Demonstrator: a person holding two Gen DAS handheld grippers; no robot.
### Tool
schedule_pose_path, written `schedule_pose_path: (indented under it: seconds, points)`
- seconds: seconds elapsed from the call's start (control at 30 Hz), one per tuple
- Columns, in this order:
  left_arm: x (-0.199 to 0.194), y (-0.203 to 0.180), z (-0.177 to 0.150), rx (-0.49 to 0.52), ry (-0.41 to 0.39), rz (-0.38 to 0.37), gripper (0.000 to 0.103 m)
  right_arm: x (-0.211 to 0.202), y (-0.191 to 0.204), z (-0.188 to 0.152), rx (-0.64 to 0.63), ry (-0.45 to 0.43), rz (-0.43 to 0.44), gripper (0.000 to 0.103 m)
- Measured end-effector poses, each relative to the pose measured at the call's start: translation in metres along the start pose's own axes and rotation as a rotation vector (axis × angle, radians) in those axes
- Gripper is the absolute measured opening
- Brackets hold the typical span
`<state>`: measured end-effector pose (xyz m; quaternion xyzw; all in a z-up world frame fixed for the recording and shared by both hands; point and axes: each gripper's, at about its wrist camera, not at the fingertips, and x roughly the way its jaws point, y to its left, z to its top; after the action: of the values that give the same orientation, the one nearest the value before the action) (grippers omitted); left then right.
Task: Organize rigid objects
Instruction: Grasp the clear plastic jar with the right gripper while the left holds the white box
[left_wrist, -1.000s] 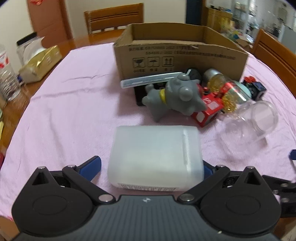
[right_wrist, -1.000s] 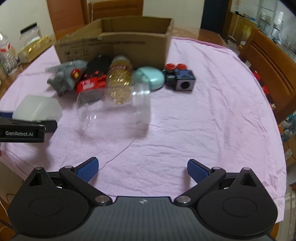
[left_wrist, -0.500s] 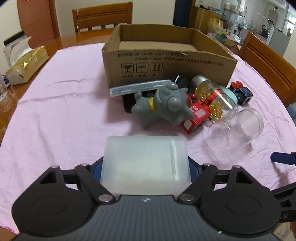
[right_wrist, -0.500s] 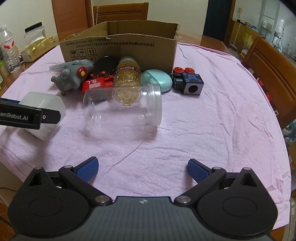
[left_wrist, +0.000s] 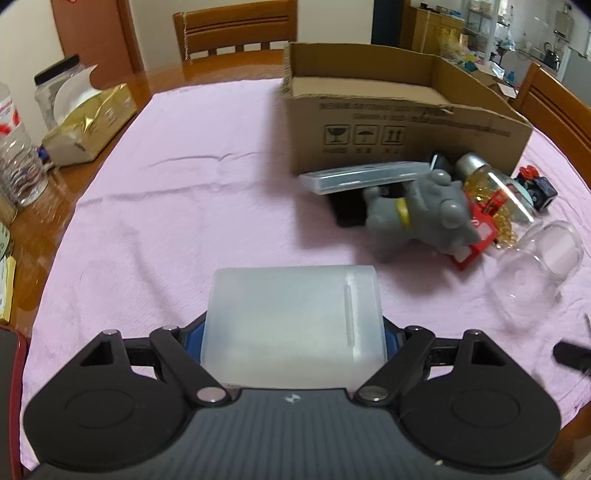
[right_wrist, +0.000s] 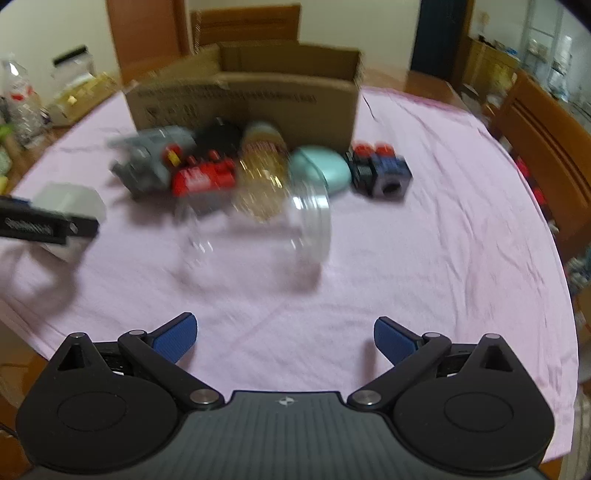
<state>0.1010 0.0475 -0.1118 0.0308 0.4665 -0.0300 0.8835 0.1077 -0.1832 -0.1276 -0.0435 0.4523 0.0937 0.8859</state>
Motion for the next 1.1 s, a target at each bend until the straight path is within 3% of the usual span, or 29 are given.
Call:
schedule_pose_path:
  seconds: [0.2,0.67,0.8,1.1]
  points:
    - [0.001,-0.001,-0.001,-0.007,0.001,0.001,0.084,-0.001,0.002,0.026,-0.01,-0.049,0.062,0.103]
    - [0.002,0.0,0.001,-0.011,0.023,-0.008,0.084,0.038,0.032,0.051,-0.083,-0.012,-0.054,0.102]
    - [0.002,-0.001,0.002,-0.007,0.026,0.0,0.085,0.035,0.025,0.051,-0.061,-0.004,-0.065,0.094]
    - [0.004,-0.004,0.005,-0.005,0.056,0.01,0.089,0.029,0.016,0.05,-0.037,0.018,-0.078,0.094]
